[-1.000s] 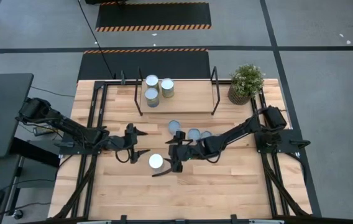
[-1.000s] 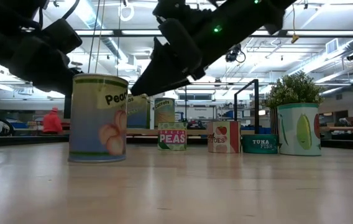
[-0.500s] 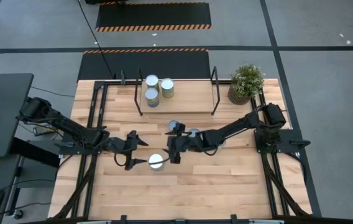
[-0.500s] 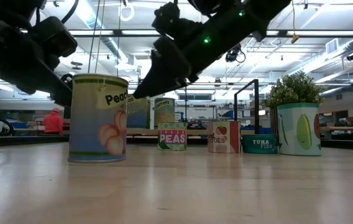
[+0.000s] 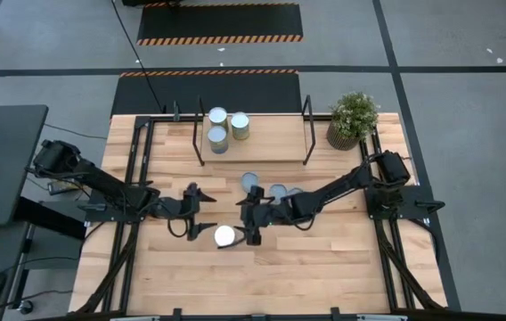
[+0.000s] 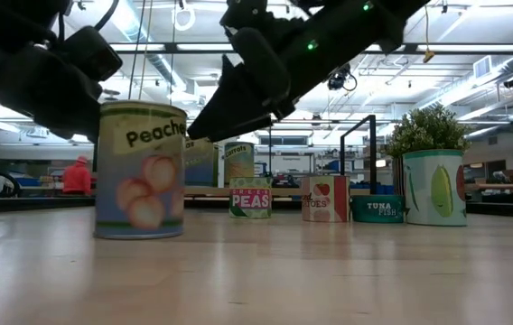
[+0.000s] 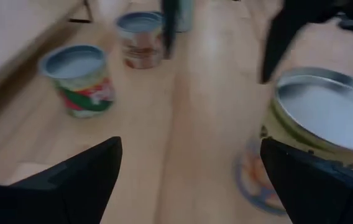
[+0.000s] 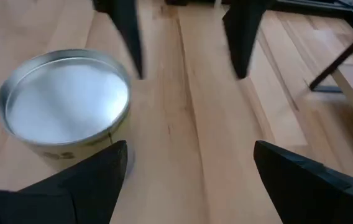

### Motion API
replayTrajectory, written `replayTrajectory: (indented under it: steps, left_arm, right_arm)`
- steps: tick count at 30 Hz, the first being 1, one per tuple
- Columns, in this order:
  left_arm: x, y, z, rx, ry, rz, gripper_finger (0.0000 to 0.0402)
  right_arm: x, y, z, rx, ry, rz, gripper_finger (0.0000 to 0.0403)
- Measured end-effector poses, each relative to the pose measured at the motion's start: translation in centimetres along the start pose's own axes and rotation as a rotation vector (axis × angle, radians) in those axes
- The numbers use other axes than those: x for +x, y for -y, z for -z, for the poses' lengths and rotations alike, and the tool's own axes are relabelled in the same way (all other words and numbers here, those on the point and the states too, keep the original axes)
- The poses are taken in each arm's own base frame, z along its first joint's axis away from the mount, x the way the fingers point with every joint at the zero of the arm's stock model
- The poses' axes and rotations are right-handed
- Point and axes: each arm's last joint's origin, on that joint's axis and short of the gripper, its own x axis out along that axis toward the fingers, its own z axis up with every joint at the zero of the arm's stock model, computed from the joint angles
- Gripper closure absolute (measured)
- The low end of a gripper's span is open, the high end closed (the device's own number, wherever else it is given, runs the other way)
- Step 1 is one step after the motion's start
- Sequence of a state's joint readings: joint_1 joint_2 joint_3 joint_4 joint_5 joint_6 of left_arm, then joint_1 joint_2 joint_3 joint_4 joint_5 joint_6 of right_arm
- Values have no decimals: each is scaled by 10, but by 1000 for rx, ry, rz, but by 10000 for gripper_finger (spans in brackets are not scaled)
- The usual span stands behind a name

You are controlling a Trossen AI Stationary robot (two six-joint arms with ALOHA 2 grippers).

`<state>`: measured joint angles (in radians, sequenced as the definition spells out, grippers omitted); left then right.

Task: Pick and place cans onto a shelf
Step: Put the canned peaches on the shelf

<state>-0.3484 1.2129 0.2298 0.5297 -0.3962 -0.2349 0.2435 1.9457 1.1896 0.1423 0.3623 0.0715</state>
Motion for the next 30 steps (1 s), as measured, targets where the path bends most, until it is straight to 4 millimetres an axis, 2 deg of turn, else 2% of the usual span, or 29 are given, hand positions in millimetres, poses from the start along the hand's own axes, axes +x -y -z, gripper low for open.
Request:
replayTrajectory:
  steps: [5,9,12,15,22,25,30]
  left_arm:
    - [1,-6,-2,-2,12,-49,12]
    - [2,-3,0,0,-30,67,12]
    - [1,0,5,-23,-97,183,12]
    - [1,1,6,-45,-121,222,12]
    - [1,1,5,-42,-116,226,12]
    - [1,1,5,-43,-111,222,12]
    - [1,1,4,-45,-99,221,12]
  right_arm:
    - [-8,-18,6,-1,-31,27,46]
    - [-12,-24,11,-27,-64,55,46]
    - [-12,-26,10,-37,-71,-2,46]
    - [-12,-28,11,-36,-78,-65,46]
    - [-5,-16,9,-1,-84,-164,22]
    - [4,-17,15,-2,-80,-166,7]
    - [16,-23,21,6,-41,-195,6]
